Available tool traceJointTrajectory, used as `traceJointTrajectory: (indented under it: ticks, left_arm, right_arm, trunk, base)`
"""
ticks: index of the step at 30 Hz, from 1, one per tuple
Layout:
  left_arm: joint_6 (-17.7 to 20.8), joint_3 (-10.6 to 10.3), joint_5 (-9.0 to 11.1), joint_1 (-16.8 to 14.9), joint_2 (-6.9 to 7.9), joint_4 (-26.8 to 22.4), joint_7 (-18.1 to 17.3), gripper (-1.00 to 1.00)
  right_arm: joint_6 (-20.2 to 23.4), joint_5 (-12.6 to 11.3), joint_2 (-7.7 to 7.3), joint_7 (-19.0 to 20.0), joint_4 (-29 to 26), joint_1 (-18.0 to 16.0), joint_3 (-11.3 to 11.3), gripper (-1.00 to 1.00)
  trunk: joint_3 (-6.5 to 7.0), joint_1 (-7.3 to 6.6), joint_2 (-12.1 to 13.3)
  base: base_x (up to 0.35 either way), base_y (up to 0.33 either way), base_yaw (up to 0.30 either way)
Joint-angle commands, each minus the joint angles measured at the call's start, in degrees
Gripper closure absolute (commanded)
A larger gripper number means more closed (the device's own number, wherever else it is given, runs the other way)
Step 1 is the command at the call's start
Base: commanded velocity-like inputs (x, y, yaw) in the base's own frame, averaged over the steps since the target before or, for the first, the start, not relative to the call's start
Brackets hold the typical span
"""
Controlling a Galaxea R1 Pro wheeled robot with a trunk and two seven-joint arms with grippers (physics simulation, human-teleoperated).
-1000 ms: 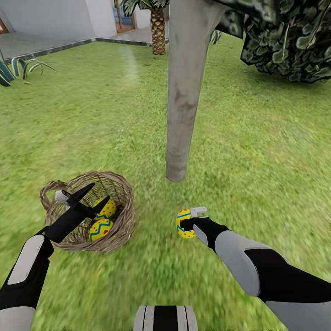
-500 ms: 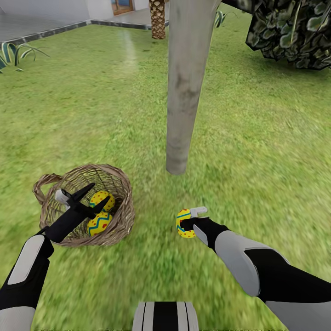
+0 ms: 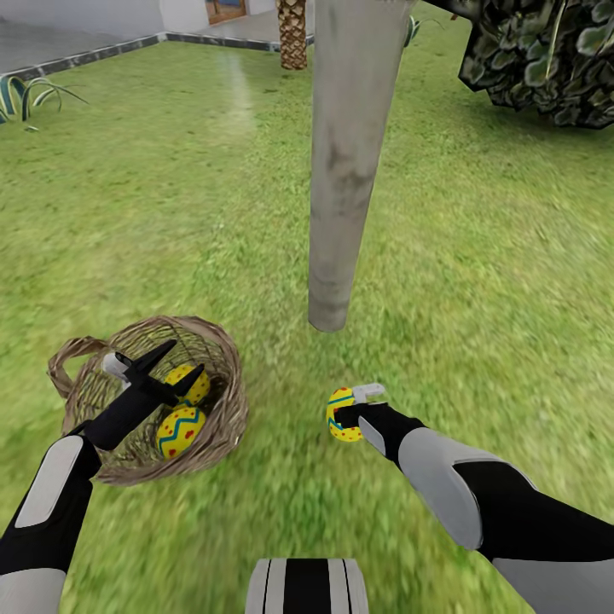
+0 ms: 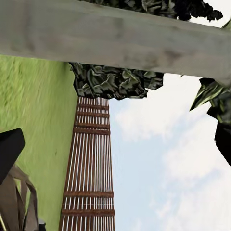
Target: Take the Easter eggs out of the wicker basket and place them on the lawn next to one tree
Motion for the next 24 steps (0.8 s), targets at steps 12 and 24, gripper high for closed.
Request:
traceJointTrajectory:
  ticks: [12, 24]
  left_arm:
    - [0.3, 0.1, -0.2, 0.0, -0.06, 0.0, -0.3, -1.00]
    - [0.2, 0.1, -0.2, 0.0, -0.12, 0.0, -0.3, -1.00]
  right_arm:
    - [-1.2, 0.5, 0.02, -0.1, 0.0, 0.0, -0.2, 1.00]
    - [-1.6, 0.5, 0.02, -0.1, 0.0, 0.0, -0.2, 1.00]
  trunk:
    - [-0.03, 0.02, 0.0]
    - [-1.14, 0.15, -0.1]
  base:
    - [0.089, 0.000, 0.000]
    - [0.077, 0.000, 0.000]
